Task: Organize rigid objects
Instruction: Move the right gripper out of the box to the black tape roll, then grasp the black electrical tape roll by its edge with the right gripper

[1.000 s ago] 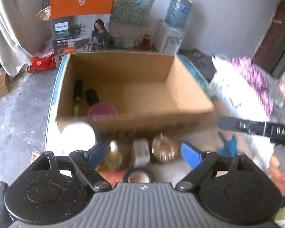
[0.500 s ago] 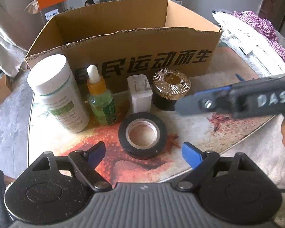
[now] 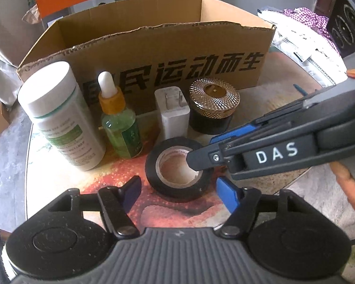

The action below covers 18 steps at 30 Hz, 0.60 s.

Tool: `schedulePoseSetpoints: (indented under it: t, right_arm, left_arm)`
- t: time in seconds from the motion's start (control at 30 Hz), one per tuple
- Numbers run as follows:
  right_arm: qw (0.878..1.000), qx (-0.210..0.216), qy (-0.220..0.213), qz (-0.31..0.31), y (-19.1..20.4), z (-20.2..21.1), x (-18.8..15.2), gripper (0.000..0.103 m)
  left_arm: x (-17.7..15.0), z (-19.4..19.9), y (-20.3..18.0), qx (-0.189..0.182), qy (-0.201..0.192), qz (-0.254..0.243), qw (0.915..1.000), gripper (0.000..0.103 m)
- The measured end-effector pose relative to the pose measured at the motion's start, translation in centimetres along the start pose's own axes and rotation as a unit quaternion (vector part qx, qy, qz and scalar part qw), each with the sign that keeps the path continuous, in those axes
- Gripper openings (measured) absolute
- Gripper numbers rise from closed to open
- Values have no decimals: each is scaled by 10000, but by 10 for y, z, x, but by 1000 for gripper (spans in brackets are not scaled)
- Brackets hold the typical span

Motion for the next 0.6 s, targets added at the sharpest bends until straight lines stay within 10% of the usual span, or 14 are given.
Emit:
schedulePoseSetpoints:
  t: [0.6]
  right_arm:
    - [9998,-186,3,-14,-6,-3,-7,19]
  left_arm:
    - [5,-9,-22,-277,21,-221,9994,63]
Point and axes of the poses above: each gripper's, at about its wrist camera, not at the fingertips, and z roughly against the way its jaws point, y to its left, x to its top, the point moved 10 cm from there along -z, roughly the way its jaws point, and after that the axes turned 9 degrees about -x, right-handed, at the moved point
